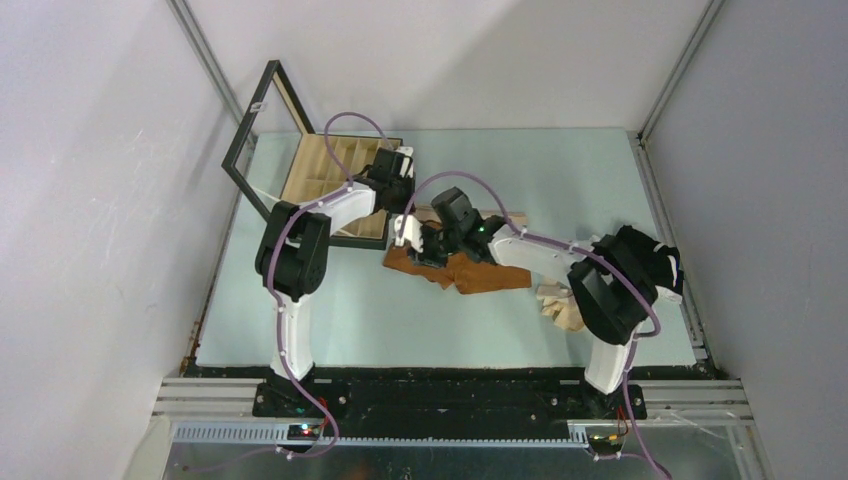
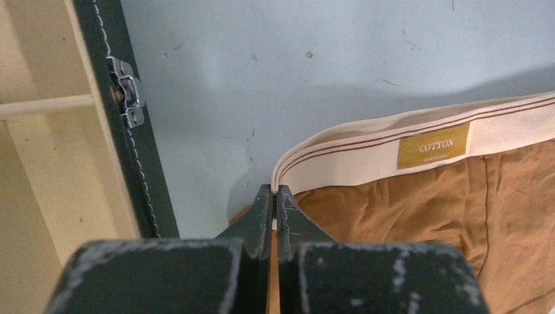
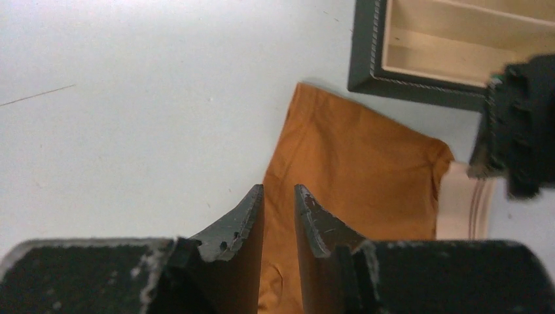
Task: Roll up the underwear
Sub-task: Flatten out the underwear at the center of the board, then fold the underwear at the center of the board.
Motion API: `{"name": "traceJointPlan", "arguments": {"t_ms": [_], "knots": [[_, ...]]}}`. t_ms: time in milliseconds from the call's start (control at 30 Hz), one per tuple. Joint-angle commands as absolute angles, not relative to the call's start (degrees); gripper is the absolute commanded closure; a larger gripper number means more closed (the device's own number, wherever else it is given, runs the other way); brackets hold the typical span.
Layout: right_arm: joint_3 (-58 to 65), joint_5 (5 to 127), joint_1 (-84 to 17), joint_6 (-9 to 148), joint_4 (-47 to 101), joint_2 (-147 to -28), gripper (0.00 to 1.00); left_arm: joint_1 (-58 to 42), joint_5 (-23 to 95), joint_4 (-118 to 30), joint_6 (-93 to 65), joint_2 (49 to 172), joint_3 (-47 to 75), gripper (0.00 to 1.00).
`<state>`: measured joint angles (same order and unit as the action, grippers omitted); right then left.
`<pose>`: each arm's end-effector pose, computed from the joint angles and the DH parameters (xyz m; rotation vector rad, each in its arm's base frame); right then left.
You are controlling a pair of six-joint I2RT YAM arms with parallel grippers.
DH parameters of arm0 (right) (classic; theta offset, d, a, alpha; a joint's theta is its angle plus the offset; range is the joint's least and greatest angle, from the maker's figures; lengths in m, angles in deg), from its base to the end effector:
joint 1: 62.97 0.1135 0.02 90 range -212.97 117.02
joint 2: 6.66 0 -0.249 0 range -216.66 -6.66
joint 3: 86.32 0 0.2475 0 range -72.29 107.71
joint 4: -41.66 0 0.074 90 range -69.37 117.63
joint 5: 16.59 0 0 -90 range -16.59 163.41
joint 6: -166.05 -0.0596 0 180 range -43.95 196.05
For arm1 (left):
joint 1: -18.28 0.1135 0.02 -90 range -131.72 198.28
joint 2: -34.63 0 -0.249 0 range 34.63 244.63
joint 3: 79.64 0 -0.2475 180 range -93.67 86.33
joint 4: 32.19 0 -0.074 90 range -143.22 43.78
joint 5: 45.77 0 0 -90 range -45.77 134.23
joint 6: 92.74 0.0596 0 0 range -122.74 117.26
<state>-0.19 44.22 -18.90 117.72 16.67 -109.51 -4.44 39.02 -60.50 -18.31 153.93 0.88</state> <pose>0.2718 0.3036 0.2012 -1.7182 1.4660 0.6051 0.4256 -0.1841 0.1474 0.1952 2.4409 -0.4124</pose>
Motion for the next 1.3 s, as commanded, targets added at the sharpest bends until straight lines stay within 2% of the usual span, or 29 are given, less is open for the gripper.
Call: {"name": "traceJointPlan", "arguments": {"t_ms": [0, 233, 433, 833, 1267], "knots": [[0.04, 46.52, -15.26, 121.97, 25.34, -112.35, 0.73, -4.45, 36.32, -60.29, -18.75, 153.45, -0.69, 1.0], [1.46, 50.69, -11.04, 125.26, 32.07, -118.14, 0.73, -3.59, 34.88, -60.62, -20.26, 153.27, -0.63, 1.0], [6.95, 55.4, -9.25, 125.0, 29.72, -123.53, 0.73, -2.68, 33.63, -60.34, -20.29, 152.42, -0.09, 1.0], [3.45, 58.74, -7.26, 121.61, 28.16, -120.34, 0.7, -3.07, 35.13, -57.89, -18.94, 147.75, 6.83, 1.0], [5.35, 58.35, -6.17, 123.49, 28.16, -122.93, 0.67, -3.0, 33.7, -57.56, -19.85, 146.15, 8.98, 1.0]]}}
